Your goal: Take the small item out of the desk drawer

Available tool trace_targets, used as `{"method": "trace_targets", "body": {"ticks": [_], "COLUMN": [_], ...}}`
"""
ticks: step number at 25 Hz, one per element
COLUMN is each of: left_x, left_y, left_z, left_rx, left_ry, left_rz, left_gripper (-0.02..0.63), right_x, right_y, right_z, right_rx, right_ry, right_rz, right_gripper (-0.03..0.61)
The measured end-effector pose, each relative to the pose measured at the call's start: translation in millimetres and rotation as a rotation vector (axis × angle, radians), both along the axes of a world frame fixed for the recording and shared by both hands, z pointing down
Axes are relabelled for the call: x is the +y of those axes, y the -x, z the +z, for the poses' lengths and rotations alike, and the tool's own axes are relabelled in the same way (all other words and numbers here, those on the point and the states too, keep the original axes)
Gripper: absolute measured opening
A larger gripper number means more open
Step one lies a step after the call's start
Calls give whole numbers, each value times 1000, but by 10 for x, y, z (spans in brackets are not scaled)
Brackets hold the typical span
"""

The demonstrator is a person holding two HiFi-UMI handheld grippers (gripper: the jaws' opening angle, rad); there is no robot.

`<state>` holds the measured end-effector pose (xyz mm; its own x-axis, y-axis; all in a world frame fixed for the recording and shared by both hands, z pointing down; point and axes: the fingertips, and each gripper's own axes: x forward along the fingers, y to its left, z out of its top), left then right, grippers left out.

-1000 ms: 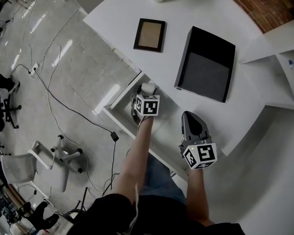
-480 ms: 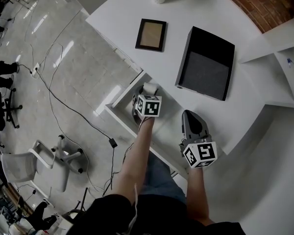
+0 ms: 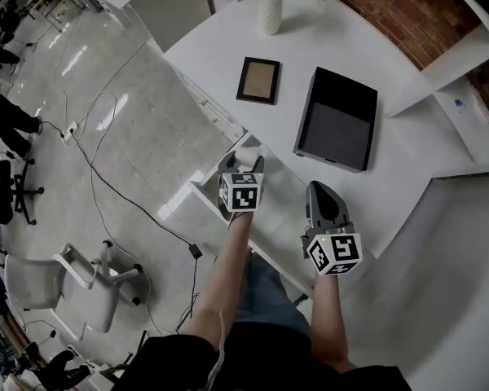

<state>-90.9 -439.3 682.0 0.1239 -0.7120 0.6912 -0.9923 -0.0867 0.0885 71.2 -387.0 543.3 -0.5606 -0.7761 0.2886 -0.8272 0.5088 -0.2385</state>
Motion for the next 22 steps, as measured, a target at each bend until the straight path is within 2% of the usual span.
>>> {"method": "trace_targets", "body": {"ticks": [9, 12, 17, 22], "left_x": [-29, 72, 294, 478], "left_y": [214, 269, 325, 344], "left_z": [-1763, -2266, -2888, -3188], "left_rx": [40, 57, 77, 65], "left_ry": [-444, -567, -715, -788], "left_rz": [61, 82, 106, 126], "left_gripper": [288, 288, 288, 288], "right_x": [-133, -128, -105, -62], "right_y": [-109, -144, -216, -271], "right_z": [-859, -1142, -1495, -1639], "right_rx": [-24, -32, -40, -36], "right_ry": [-196, -255, -329, -362], "right_rz": [78, 106, 156, 194], "right_gripper": [-3, -3, -3, -3]}}
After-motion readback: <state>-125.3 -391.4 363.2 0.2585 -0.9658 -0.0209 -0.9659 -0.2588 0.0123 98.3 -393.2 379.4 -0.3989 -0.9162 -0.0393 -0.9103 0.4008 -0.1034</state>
